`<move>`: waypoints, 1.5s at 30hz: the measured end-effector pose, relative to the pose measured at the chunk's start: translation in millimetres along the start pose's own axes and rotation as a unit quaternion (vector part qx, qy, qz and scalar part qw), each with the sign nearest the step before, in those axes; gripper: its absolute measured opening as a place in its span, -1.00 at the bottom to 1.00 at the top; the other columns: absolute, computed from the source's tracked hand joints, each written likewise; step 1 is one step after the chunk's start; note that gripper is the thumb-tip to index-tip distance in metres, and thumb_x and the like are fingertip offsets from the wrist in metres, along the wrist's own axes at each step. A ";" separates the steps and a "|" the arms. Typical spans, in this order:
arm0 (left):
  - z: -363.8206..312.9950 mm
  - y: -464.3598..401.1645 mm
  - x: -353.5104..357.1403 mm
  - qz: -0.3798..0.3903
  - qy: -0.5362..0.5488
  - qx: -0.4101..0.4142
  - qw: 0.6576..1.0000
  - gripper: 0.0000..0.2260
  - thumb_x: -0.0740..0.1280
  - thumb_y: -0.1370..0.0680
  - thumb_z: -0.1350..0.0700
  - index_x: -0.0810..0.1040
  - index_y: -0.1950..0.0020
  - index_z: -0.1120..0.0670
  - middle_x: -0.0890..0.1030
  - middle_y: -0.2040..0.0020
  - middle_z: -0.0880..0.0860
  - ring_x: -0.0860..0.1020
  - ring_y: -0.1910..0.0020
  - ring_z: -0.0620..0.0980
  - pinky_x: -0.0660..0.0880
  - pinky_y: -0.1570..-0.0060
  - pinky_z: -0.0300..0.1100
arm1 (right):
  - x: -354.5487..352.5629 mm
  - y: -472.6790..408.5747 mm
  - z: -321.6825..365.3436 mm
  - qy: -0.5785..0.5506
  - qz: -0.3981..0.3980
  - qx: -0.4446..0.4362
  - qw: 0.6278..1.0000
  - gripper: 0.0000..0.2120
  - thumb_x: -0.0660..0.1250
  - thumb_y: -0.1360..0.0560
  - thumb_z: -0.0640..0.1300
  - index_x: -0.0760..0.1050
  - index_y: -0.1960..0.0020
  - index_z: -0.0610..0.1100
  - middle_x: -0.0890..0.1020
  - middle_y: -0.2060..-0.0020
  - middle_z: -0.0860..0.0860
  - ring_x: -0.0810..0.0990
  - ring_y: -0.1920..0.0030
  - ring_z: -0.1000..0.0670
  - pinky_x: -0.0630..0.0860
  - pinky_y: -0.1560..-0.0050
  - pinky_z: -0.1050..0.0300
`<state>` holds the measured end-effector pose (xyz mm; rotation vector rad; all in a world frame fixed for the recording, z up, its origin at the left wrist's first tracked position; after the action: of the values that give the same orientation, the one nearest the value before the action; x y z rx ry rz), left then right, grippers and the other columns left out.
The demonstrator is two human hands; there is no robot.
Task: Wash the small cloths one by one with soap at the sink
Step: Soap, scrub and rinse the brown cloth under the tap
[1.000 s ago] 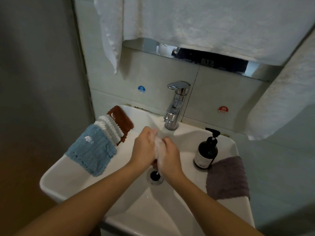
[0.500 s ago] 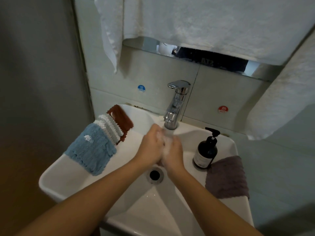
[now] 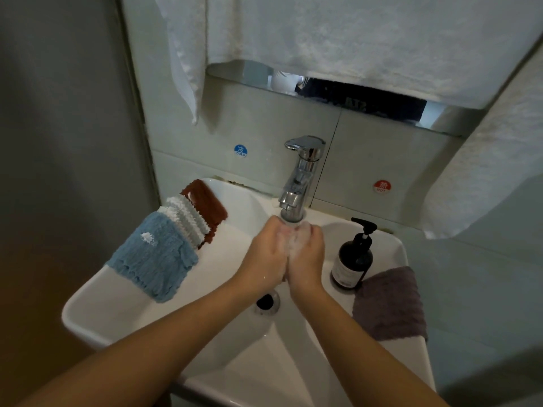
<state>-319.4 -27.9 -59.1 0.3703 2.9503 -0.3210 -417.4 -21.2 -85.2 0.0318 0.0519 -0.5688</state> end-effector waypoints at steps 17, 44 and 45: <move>-1.3 -43.1 -57.1 0.025 -0.214 -0.047 0.975 -0.89 0.32 -0.60 0.08 0.52 -0.12 0.00 0.56 0.03 -0.07 0.53 0.04 -0.05 0.41 0.03 -0.18 | -19.8 -2.1 22.4 0.222 0.066 -0.161 0.959 -0.75 0.15 -0.65 -0.04 0.50 0.09 -0.12 0.56 0.28 0.03 0.52 0.22 0.02 0.41 0.19 0.11; -100.7 -70.8 -38.5 0.052 -0.028 0.057 0.997 -0.49 0.14 -0.50 0.53 0.51 -0.17 -0.03 0.52 -0.04 -0.09 0.52 -0.12 -0.07 0.55 -0.16 0.04 | -14.4 0.0 8.9 0.185 0.099 -0.114 0.971 -0.71 0.10 -0.66 -0.03 0.48 0.12 -0.13 0.53 0.24 -0.06 0.49 0.20 0.01 0.46 0.15 0.08; -100.9 -70.6 -38.2 0.053 -0.030 0.057 0.996 -0.50 0.14 -0.50 0.52 0.51 -0.18 -0.03 0.52 -0.04 -0.10 0.52 -0.12 -0.07 0.55 -0.17 0.04 | -14.1 0.2 9.0 0.187 0.100 -0.112 0.971 -0.71 0.10 -0.66 -0.03 0.47 0.12 -0.13 0.53 0.24 -0.06 0.48 0.21 0.02 0.45 0.17 0.11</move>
<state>-313.4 -80.2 58.6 0.5208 2.8478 -0.4793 -428.8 -13.9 -75.4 -0.0760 0.4753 -0.3467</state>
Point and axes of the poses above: each hand's wrist, its own y-axis away from the middle knuckle, its own x-axis out of the palm, z = x × y, the point moved 7 cm from there along -y, towards the middle knuckle
